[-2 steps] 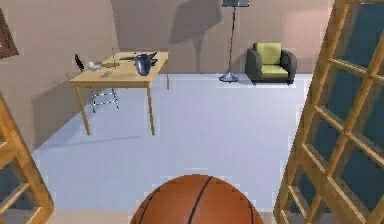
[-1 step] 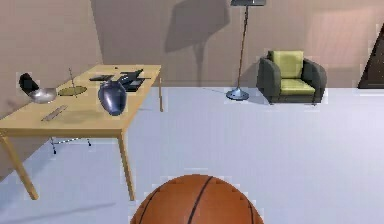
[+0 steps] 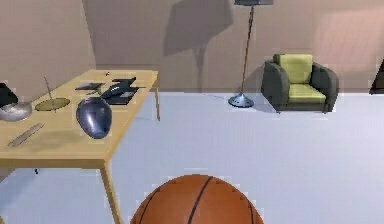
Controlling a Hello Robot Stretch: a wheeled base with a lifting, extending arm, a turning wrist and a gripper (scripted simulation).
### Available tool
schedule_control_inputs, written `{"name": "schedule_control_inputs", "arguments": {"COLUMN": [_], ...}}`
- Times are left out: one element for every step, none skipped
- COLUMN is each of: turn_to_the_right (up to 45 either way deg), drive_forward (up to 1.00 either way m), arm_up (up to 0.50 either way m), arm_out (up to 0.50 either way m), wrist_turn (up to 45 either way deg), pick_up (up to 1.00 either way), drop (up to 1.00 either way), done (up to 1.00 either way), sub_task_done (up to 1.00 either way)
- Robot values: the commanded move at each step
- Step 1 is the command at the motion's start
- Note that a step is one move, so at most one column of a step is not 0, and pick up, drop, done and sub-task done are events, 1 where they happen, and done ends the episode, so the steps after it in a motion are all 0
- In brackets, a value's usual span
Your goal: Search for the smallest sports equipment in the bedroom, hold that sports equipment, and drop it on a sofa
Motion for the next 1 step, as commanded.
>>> {"name": "schedule_control_inputs", "arguments": {"turn_to_the_right": [42.0], "drive_forward": [0.00], "arm_up": [0.00], "arm_out": [0.00], "wrist_turn": [0.0], "pick_up": [0.00], "drop": [0.00], "done": [0.00], "sub_task_done": [0.00]}}
